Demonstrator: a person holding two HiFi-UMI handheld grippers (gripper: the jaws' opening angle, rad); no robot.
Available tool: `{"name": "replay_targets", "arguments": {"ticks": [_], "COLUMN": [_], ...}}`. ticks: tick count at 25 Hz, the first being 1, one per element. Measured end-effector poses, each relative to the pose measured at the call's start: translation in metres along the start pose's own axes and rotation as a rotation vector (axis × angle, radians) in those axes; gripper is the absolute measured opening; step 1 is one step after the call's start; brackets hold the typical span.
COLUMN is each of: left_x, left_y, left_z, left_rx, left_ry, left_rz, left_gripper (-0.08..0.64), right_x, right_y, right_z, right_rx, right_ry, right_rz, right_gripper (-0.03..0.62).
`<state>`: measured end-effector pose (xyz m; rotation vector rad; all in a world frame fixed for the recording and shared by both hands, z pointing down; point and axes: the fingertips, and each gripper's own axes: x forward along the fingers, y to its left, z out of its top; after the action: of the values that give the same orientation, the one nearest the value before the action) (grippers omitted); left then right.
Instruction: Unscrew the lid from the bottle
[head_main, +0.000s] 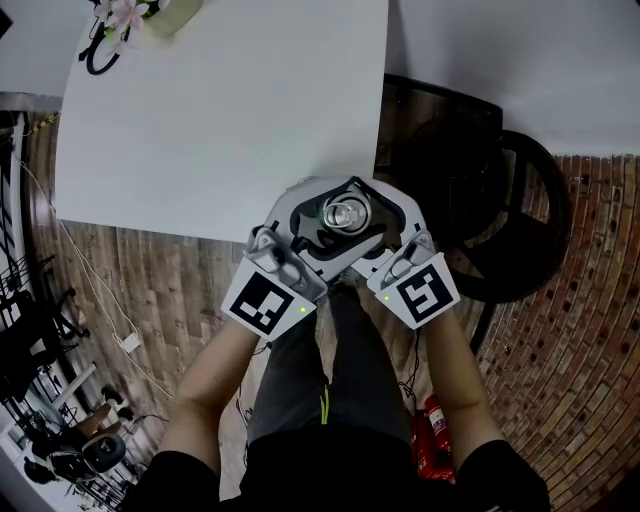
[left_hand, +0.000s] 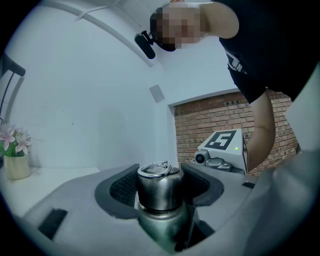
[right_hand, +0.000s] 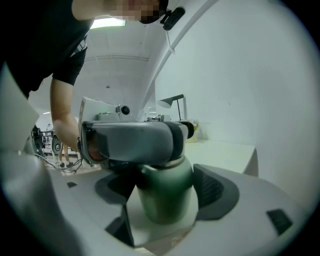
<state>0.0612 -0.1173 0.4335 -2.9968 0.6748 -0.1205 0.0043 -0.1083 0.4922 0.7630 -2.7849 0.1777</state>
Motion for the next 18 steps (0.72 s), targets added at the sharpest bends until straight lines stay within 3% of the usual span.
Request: {"name": "replay_targets", "arguments": {"ticks": [11,18], "left_x": [-0.005,-0.012], "left_y": [0.005,0.005], "left_z": [0.010,0.014], "left_rx": [-0.017,-0.001], "left_ry": [-0.031,-0.031], "left_rz": [0.012,0.018], "left_gripper": [0.270,0.270], "right_x": [0.001,-0.002], "right_y": [0.000,0.001], "right_z": [-0.003,-0.002], "right_rx": [0.039,0.009], "right_ry": [0.001,0.026], "right_rz": [0.005,0.002], "right_gripper": [0.337,0.337]}}
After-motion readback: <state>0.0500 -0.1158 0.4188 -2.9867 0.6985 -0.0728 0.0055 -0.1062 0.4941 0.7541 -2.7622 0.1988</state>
